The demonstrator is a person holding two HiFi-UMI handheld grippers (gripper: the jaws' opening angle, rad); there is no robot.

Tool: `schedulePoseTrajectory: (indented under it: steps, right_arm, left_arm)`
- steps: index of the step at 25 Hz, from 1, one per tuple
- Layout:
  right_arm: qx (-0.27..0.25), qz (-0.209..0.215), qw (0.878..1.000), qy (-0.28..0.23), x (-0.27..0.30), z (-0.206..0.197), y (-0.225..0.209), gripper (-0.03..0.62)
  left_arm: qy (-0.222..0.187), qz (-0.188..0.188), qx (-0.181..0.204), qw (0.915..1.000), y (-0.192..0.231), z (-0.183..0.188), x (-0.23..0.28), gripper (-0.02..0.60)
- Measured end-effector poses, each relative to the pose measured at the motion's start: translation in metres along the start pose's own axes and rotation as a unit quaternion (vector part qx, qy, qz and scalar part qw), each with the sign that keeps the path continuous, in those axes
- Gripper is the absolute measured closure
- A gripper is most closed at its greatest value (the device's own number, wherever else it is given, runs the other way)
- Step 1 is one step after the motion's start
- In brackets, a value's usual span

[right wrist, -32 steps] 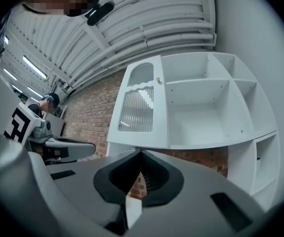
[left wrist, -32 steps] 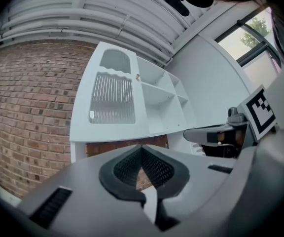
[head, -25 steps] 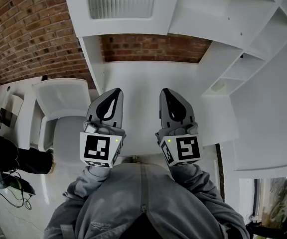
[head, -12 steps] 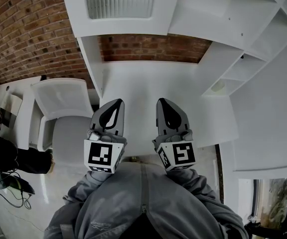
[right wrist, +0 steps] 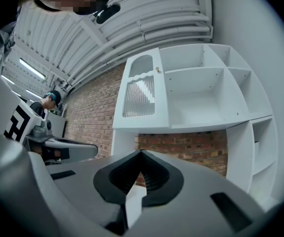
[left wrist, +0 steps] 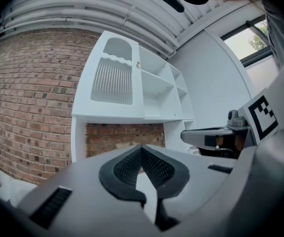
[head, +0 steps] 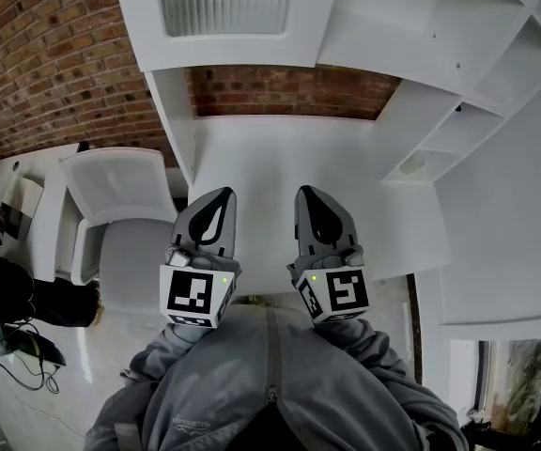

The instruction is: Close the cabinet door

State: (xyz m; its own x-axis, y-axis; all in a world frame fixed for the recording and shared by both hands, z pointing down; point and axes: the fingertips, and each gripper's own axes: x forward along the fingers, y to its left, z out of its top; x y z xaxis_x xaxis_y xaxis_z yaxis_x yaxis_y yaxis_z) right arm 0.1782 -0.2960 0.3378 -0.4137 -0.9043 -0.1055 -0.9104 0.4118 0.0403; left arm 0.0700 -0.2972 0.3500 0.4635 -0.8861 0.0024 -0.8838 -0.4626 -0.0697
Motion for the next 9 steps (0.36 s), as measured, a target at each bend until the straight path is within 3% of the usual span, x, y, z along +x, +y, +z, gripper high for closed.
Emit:
schedulePoseTrajectory:
  steps: [9]
  right_arm:
    - [0.003, -0.002, 1.000, 0.002, -0.0016, -0.0025, -0.0047, 0.569]
  left_arm:
    - [-0.001, -0.004, -0.002, 1.0000, -0.0045, -0.0010, 0.0034, 0.578]
